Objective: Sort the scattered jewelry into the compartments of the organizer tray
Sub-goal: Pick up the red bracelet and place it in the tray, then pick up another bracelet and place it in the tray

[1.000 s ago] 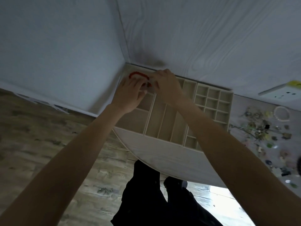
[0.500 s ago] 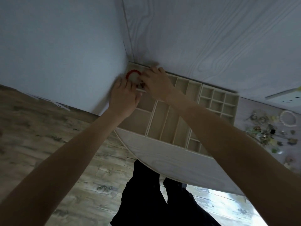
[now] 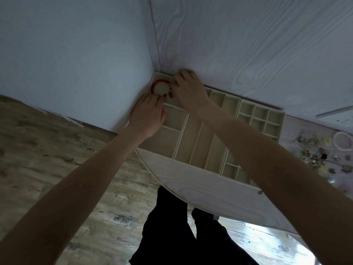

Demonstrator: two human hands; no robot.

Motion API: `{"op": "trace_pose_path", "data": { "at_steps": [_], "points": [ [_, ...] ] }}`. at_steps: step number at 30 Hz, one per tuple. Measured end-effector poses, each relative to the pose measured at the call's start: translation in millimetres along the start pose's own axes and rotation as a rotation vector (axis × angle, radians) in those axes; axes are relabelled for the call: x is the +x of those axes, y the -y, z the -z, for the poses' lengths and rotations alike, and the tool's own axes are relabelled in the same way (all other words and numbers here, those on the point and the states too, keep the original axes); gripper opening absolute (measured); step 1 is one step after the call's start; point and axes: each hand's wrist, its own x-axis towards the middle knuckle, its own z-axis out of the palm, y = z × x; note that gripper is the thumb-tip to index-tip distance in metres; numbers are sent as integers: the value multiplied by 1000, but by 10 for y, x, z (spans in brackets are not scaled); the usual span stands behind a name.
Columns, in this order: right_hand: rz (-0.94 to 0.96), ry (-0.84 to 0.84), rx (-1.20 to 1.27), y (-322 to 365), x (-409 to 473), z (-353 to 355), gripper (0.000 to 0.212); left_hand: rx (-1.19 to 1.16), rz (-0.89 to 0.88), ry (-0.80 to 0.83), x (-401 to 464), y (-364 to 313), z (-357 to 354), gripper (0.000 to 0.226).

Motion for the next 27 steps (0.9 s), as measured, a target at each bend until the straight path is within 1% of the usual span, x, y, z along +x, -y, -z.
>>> {"op": "trace_pose_path", "data": {
  "at_steps": [2, 4, 7, 8, 9, 11, 13, 15, 17, 19, 21, 24, 25, 27],
  "points": [
    [-17, -1, 34, 3, -6, -1, 30, 1, 0, 8, -6, -2, -3, 51],
    [-19, -14, 14, 4, -31, -21, 30, -2, -4, 14, -15, 5, -10, 50],
    [14, -132, -48, 0, -25, -65, 17, -9, -21, -12, -26, 9, -17, 50],
    [15, -159, -39, -2, -20, -86, 15, -11, -22, -26, -25, 8, -14, 50],
    [15, -161, -19, -4, -19, -116, 17, -12, -22, -41, -21, 8, -12, 49],
    [-7, -159, 47, 3, -11, -145, 25, -26, -19, -64, -15, 14, -18, 49],
    [-78, -154, 119, 8, -43, -89, 31, -46, -7, -75, -23, 12, -15, 49],
    [-141, -90, 241, 15, -98, 2, 38, -78, 1, -91, -39, -4, 11, 48],
    [-202, -131, 437, 22, -246, 105, 46, -141, 0, -127, -70, -56, 91, 45],
    [-289, -258, 637, 38, -454, 281, 47, -205, -1, -206, -107, -151, 215, 42],
    [-406, -409, 756, 14, -846, 457, 42, -299, -15, -291, -167, -422, 405, 38],
    [-640, -551, 865, 4, -1589, 719, 30, -584, 6, -420, -258, -968, 633, 29],
    [-732, -590, 883, -4, -1925, 770, 27, -694, -33, -424, -278, -1224, 684, 27],
    [-890, -613, 892, 4, -2520, 763, 20, -857, -166, -330, -313, -1695, 733, 24]
  ]
}}
